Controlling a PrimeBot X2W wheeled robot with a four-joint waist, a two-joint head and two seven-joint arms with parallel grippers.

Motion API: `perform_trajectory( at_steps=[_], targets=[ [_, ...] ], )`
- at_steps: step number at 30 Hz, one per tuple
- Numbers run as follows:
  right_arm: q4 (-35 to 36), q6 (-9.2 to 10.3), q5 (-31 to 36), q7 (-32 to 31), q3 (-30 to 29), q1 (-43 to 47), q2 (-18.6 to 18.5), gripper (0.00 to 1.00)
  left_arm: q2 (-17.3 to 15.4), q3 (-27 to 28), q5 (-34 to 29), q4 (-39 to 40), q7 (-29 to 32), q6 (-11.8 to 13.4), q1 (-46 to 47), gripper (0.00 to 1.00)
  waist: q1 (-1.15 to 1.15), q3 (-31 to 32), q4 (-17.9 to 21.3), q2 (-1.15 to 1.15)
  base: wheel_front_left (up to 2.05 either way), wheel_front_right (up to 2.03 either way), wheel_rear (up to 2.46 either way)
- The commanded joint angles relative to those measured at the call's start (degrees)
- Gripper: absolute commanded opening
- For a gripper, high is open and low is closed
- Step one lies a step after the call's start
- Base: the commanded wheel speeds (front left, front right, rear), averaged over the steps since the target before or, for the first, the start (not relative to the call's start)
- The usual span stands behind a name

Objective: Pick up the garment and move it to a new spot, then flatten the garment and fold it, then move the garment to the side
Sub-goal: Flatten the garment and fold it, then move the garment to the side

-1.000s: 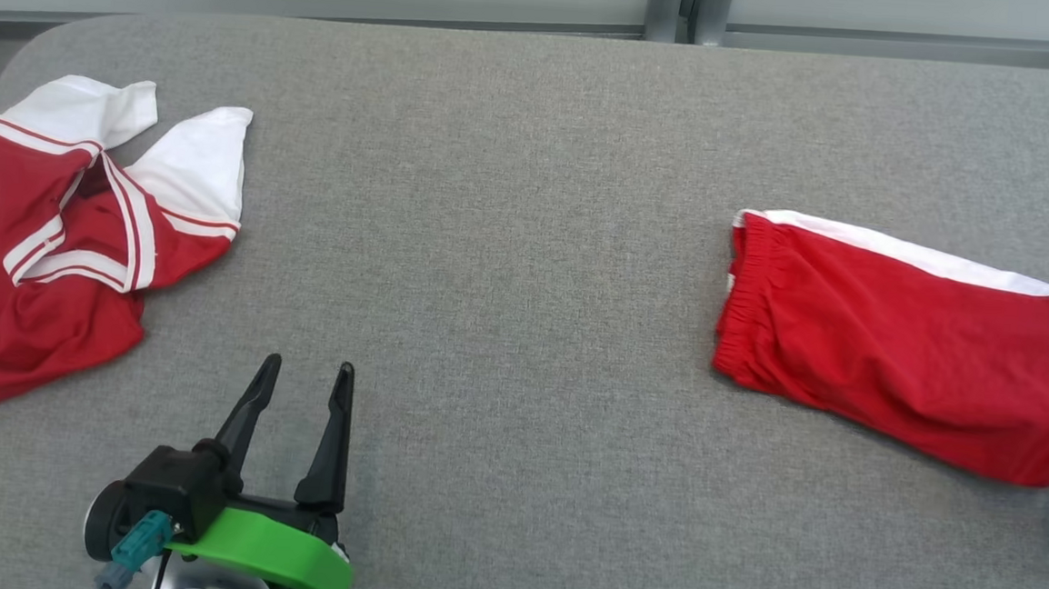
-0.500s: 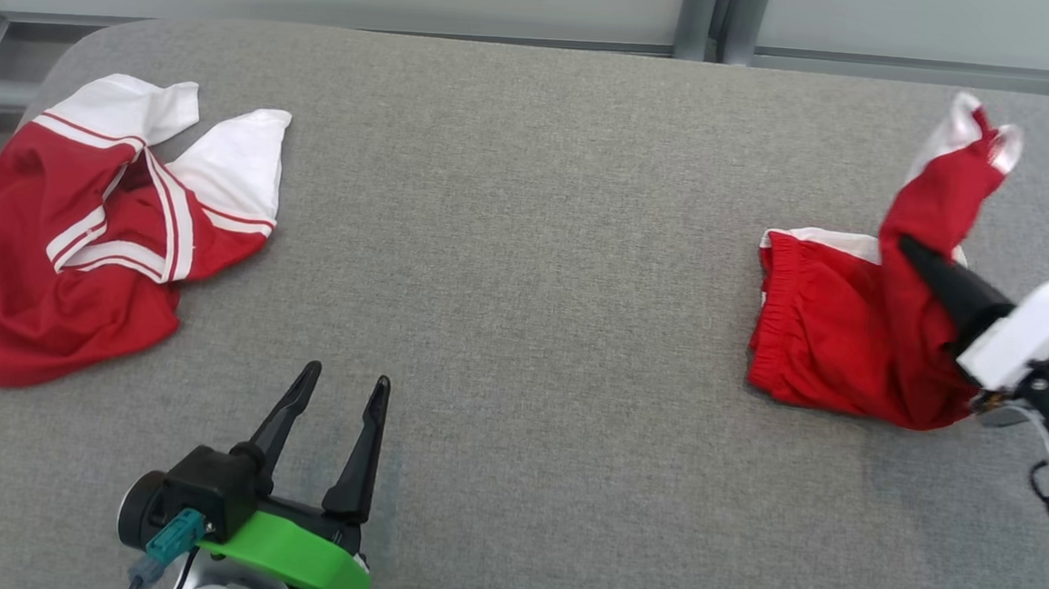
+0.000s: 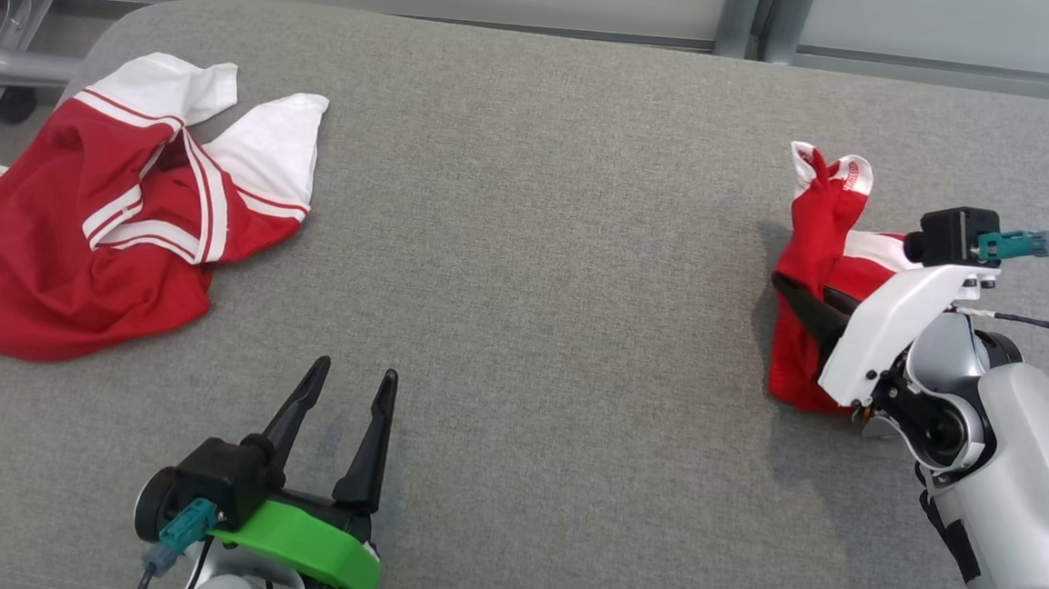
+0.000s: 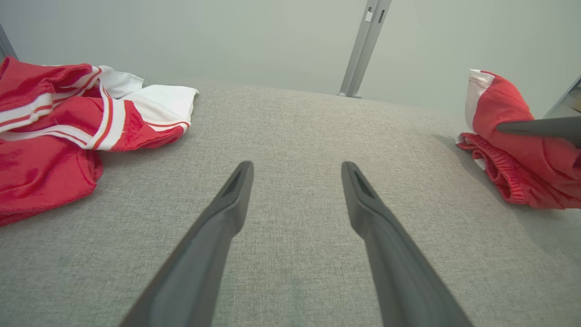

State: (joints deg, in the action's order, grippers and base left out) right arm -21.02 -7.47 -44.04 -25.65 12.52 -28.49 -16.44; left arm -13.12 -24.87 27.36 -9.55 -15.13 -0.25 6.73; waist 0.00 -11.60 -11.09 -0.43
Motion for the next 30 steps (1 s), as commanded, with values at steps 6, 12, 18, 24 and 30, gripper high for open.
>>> perform_trajectory(
  at_steps=[6,12,18,24,30],
  targets=[
    [6.4,-0.04,3.6,-3.0,-0.6,2.7,1.1,1.0,1.5,3.0,-1.4,-1.1,0.0,-1.4,-1.2,1.0,0.0,0.2,1.3,0.43,0.0,0.0,0.0],
    [18.9,-0.04,0.0,-5.5,-4.3,8.9,0.7,1.0,2.3,5.0,-2.6,-1.4,0.0,-2.3,-2.0,1.0,0.0,0.5,3.1,0.43,0.0,0.0,0.0],
    [23.4,-0.04,0.1,-8.3,-17.1,14.7,1.0,1.0,2.6,6.3,-3.9,-0.8,0.0,-2.9,-2.5,1.0,0.0,-0.3,5.3,0.43,0.0,0.0,0.0],
    [18.3,-0.04,1.2,-11.1,-25.6,14.2,5.5,1.0,3.2,6.5,-4.7,-0.9,0.0,-3.6,-1.2,1.0,0.0,-1.6,5.9,0.43,0.0,0.0,0.0],
    [9.7,-0.04,2.1,-13.0,-32.2,7.5,10.7,1.0,3.3,6.6,-5.5,-1.1,0.0,-4.3,0.4,1.0,0.0,-3.4,5.8,0.43,0.0,0.0,0.0]
  ],
)
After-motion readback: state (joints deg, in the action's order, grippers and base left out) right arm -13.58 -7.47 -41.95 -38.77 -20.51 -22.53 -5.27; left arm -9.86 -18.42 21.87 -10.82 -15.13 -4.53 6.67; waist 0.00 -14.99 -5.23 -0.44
